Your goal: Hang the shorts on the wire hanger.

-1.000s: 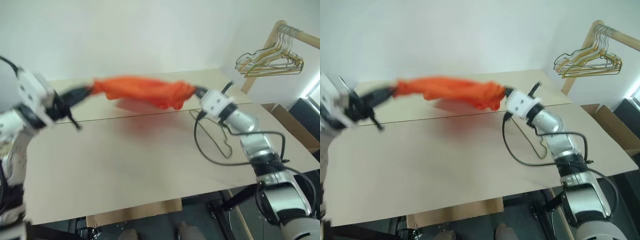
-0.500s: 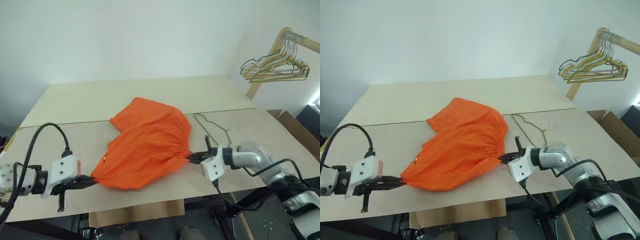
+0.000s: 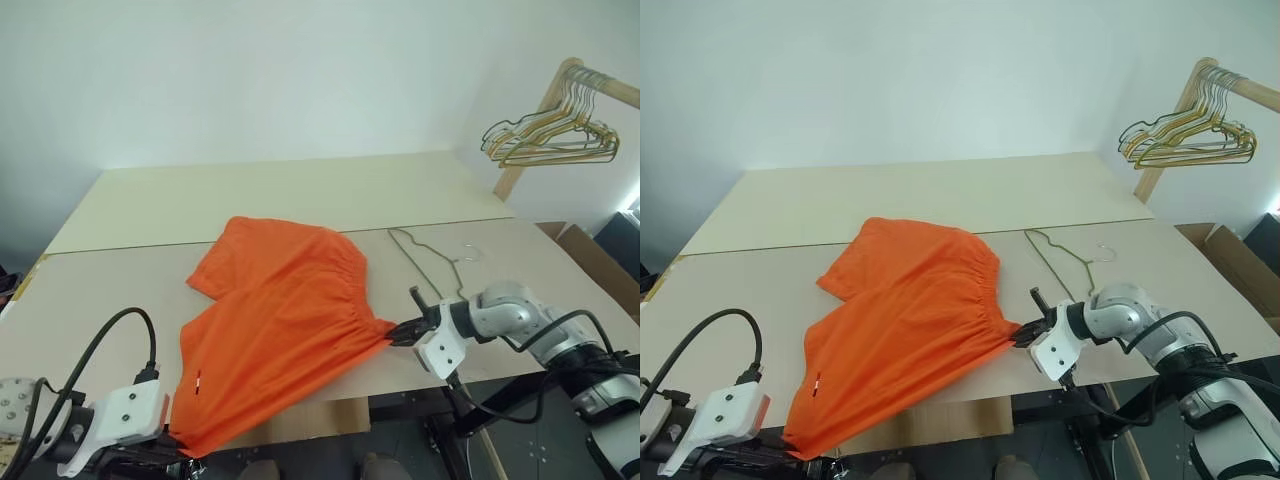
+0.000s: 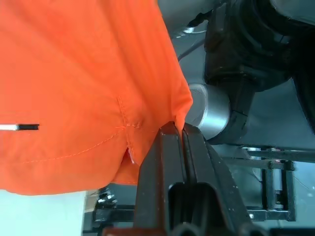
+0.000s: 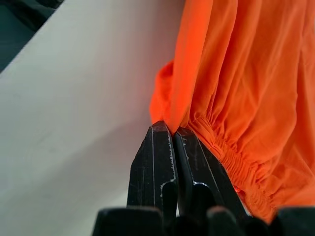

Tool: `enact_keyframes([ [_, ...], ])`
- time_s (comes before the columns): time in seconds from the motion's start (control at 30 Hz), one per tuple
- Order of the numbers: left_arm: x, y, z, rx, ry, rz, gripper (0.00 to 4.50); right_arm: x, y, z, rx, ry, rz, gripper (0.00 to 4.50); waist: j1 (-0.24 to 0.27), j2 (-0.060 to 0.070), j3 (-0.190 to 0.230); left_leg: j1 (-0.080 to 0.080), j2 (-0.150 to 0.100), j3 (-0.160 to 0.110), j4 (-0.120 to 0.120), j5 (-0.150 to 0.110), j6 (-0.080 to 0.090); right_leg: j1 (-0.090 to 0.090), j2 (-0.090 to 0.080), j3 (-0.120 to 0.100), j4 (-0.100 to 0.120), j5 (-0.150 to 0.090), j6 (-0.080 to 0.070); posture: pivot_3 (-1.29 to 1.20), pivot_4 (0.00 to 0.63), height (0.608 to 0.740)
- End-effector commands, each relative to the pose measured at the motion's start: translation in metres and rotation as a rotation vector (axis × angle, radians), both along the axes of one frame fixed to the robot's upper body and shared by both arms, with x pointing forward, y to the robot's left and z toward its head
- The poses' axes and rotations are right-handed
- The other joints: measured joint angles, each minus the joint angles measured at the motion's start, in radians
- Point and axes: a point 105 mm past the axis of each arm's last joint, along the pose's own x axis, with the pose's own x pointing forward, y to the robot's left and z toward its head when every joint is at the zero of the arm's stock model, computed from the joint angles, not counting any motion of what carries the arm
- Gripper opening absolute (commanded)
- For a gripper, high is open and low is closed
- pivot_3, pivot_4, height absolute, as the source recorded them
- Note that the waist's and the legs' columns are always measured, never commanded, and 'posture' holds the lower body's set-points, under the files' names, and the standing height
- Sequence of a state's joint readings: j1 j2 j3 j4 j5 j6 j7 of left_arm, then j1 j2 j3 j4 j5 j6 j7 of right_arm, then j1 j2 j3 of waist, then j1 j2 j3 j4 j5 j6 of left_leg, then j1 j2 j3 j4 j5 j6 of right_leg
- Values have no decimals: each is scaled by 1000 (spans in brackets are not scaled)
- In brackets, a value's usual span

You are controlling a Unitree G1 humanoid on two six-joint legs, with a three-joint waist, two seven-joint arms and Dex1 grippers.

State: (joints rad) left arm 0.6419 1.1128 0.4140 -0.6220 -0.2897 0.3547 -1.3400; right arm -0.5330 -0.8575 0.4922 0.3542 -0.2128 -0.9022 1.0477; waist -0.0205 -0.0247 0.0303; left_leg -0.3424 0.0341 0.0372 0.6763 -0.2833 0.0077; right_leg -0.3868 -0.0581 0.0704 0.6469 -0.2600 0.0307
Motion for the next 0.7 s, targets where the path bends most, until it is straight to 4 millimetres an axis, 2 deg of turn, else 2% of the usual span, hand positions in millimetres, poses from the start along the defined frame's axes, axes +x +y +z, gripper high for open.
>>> enact_keyframes([
  [0.03,15,5,-4,55,-111,3,0,-2,-9,11,-30,-4,20,64,6,0,0,0,0,0,0,0,0,0,0,0,0,0,0,89,0,740],
  [0.13,19,5,-4,45,-119,-17,642,-9,-11,13,-44,39,30,786,11,0,0,0,0,1,0,0,0,0,-1,0,0,0,0,83,0,740],
  [0.2,22,6,-3,46,-131,-23,1256,-14,-12,13,-61,64,39,1445,10,0,0,0,0,1,0,0,0,0,-1,0,0,0,0,81,0,740],
  [0.33,20,13,1,56,-103,-46,2534,-12,-3,18,32,54,14,2817,4,-1,0,0,0,1,0,0,0,0,0,0,0,0,0,73,0,740],
  [0.37,18,15,4,59,-86,-45,2814,-15,-6,19,20,86,1,2830,3,-1,0,0,1,1,0,0,0,0,0,1,0,0,-1,73,0,740],
  [0.53,29,37,27,96,-137,18,4471,-7,-22,62,187,219,-219,2830,9,-1,1,-1,1,1,0,0,0,-1,-1,0,0,0,-1,77,0,740],
  [0.63,45,49,43,68,-241,112,4471,16,-43,82,284,247,-480,2830,11,-1,2,0,1,1,0,0,0,-1,-1,0,0,-1,-2,78,0,740],
  [0.7,54,41,57,-77,-294,127,4471,45,-61,84,337,295,-765,2830,11,-1,2,0,1,1,0,0,0,0,-1,-1,0,-2,-3,70,0,740],
])
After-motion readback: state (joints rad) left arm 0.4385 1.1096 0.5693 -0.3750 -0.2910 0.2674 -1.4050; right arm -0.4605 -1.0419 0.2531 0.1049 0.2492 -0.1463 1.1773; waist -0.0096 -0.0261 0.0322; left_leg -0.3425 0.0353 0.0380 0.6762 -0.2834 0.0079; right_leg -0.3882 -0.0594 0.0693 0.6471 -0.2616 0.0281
